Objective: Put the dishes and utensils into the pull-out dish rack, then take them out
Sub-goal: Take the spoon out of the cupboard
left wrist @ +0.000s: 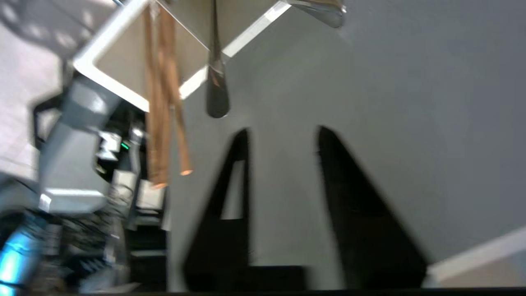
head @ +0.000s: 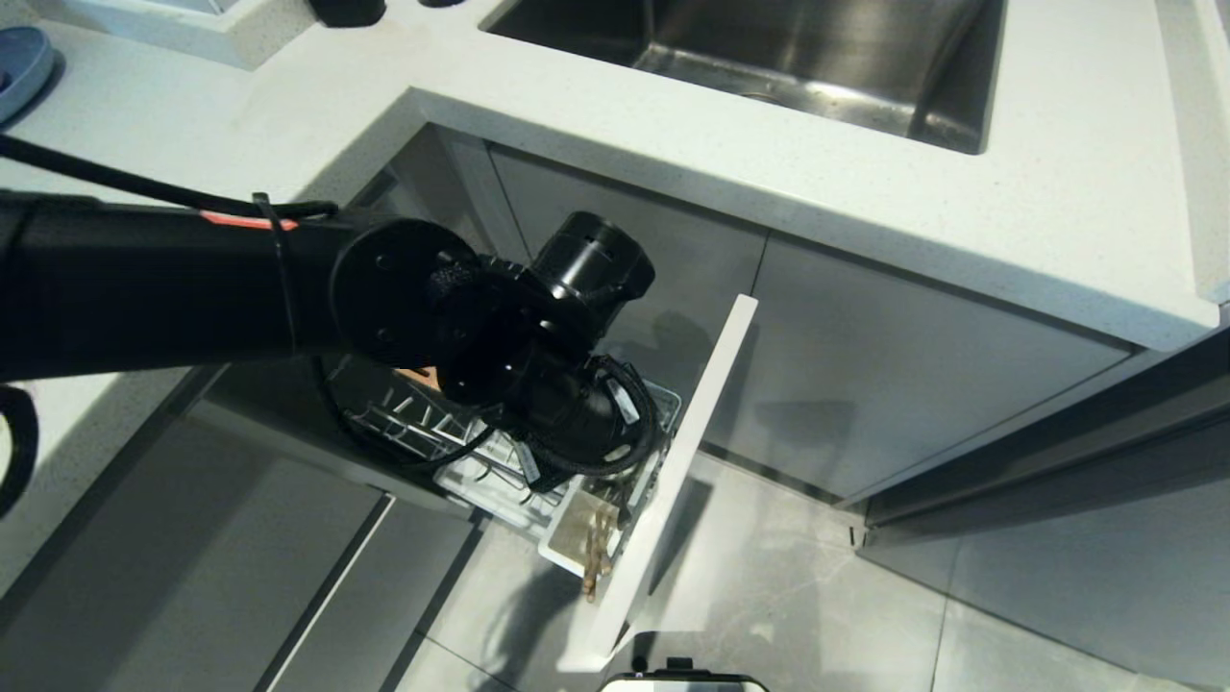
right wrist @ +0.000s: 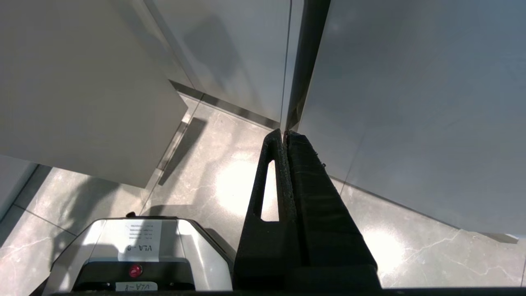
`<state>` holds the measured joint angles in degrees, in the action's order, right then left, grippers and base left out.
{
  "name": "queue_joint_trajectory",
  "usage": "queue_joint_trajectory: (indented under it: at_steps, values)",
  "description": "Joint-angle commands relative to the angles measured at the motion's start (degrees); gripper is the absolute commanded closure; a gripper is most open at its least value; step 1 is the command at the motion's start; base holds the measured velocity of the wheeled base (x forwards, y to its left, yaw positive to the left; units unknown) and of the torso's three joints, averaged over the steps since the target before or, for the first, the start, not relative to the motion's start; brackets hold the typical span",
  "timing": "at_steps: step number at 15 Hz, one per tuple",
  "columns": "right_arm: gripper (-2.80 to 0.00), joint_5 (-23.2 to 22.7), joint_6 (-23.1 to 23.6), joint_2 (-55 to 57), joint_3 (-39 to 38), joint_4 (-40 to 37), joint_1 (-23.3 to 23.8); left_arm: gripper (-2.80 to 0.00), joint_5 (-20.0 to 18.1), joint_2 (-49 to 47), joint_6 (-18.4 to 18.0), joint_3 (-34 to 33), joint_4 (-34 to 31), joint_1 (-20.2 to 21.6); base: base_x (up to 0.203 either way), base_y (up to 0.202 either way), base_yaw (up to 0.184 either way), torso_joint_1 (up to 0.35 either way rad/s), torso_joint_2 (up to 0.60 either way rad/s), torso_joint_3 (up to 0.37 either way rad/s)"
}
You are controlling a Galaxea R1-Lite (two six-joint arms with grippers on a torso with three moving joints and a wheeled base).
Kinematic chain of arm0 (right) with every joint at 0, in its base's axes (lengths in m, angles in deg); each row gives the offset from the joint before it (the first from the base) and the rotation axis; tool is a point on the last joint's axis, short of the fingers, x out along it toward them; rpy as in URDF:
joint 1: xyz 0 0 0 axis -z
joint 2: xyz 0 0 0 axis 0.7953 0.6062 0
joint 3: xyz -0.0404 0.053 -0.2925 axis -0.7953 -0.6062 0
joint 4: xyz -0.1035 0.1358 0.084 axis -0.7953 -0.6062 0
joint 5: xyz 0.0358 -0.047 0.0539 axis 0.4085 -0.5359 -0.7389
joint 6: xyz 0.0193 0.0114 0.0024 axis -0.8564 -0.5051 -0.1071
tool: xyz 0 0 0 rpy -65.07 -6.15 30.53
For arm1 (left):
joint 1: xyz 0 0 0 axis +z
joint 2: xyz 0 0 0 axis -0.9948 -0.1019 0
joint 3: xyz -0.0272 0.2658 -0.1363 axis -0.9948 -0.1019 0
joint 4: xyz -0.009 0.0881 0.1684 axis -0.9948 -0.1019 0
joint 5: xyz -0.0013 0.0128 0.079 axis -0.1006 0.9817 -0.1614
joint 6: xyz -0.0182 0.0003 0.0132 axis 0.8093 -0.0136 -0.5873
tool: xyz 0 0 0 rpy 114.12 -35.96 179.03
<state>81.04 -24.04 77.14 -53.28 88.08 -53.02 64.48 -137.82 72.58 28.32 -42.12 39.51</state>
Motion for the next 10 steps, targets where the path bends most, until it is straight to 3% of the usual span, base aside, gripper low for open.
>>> queue_joint_trajectory:
  at_steps: [1,4,10]
  values:
    - [0.00,0.0,0.0,0.0,-0.1,0.0,0.0,-2.80,-0.1,-3.3,2.5,1.2,0.0,0.3,0.000,0.000,0.000,0.000,0.00,0.000]
    - [0.00,0.0,0.0,0.0,-0.1,0.0,0.0,-2.80,-0.2,-5.5,5.1,1.7,1.0,0.4,0.000,0.000,0.000,0.000,0.00,0.000]
    - [0.00,0.0,0.0,0.0,-0.1,0.0,0.0,-2.80,-0.3,-9.6,5.6,3.1,3.7,2.0,0.000,0.000,0.000,0.000,0.00,0.000]
